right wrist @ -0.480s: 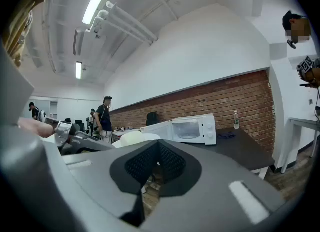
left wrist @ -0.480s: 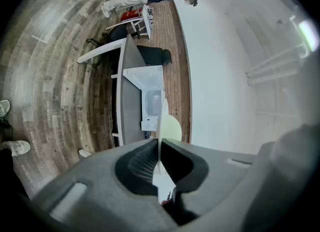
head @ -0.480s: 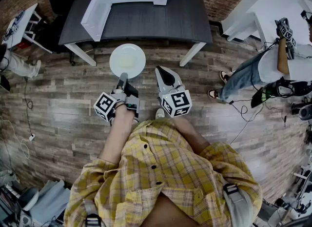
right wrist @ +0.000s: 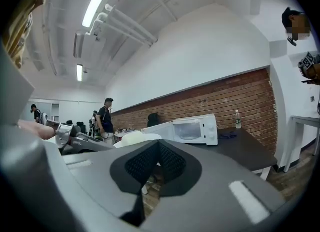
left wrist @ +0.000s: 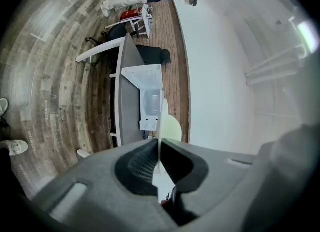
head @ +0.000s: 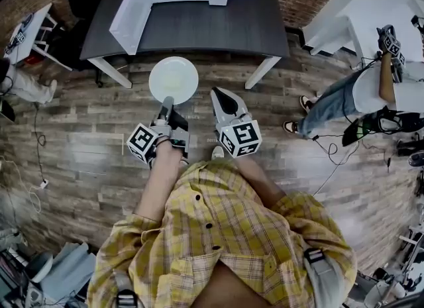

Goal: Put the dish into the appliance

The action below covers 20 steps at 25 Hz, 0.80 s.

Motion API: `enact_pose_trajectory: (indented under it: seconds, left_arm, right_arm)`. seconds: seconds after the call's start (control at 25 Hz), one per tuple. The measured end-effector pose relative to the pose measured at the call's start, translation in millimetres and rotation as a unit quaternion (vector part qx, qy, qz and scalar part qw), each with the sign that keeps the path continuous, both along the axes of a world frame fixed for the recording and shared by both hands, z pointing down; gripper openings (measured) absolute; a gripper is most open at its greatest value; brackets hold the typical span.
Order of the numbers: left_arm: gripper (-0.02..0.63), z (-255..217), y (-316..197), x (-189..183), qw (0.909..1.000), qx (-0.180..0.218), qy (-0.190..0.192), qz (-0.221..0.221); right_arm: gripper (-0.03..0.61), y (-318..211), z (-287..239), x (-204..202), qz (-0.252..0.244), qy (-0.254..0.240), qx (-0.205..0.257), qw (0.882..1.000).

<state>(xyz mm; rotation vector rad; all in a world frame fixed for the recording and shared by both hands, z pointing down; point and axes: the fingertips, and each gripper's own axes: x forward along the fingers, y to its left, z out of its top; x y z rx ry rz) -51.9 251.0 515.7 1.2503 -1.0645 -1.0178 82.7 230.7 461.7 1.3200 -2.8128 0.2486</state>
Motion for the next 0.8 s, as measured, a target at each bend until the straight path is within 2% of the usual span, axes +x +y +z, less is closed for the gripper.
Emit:
enact_pose_trajectory:
  seconds: [0.8]
  left_arm:
    - [0.009,3.5,-18.4,26.9,0.9994,-0.01,-0.021,-0.024]
  right_arm:
    - [0.005,-25.0,-2.7,24.3,-0.039,-0.01,0.014,0.999]
